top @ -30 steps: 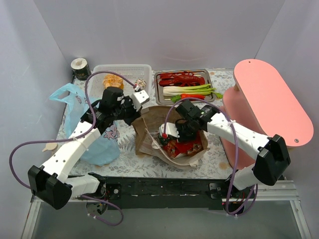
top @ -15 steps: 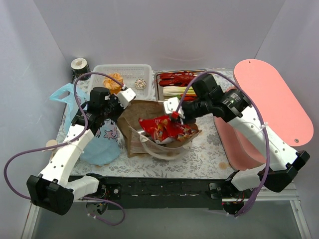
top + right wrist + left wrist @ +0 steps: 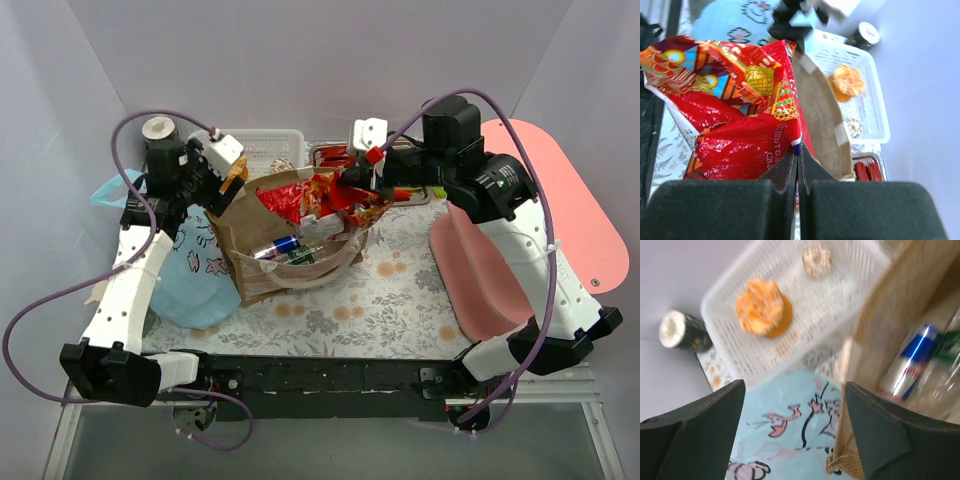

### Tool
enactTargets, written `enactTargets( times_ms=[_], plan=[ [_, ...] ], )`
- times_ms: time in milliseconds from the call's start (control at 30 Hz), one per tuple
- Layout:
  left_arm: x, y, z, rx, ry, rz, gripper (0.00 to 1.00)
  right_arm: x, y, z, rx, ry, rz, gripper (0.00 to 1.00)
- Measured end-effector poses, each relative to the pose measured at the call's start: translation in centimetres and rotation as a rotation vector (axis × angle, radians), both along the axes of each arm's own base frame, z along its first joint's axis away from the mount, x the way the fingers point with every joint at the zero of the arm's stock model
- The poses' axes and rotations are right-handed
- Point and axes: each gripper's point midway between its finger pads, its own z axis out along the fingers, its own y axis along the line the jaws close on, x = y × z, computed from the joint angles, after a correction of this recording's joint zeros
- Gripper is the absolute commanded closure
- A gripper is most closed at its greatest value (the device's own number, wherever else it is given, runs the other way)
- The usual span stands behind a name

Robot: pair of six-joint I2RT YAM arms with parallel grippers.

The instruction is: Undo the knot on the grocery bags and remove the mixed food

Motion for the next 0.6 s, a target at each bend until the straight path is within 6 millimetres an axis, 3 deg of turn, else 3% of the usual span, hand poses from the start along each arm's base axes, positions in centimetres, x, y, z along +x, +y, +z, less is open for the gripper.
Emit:
enactTargets(
  times_ms=[67, 167, 300, 433, 600],
  plan=[
    [0.4, -1.0, 3.9, -0.068, -0.068, -0.023, 0.07, 1.4, -0.9, 0.4, 0.017, 0.004, -0.05, 0.99],
    [-0.7, -3.5, 9.9, -0.177, -0.187, -0.14, 0.05, 3.2, -2.5, 0.5, 0.031, 0.004, -0.123, 0.99],
    [-3.7, -6.9, 14.7, -0.273, -0.268, -0.335, 0.02, 5.2, -4.0, 0.2, 0.039, 0.021, -0.204, 0.99],
    [-5.8, -11.1, 14.4, -0.304, -0.247, -0.512, 0.02, 5.9, -4.3, -0.2, 0.052, 0.054, -0.235, 0.99],
    [-6.8, -17.0, 10.2, -0.262, -0.187, -0.701, 0.02, 5.2, -4.0, -0.1, 0.063, 0.076, -0.206, 0.99]
  ],
)
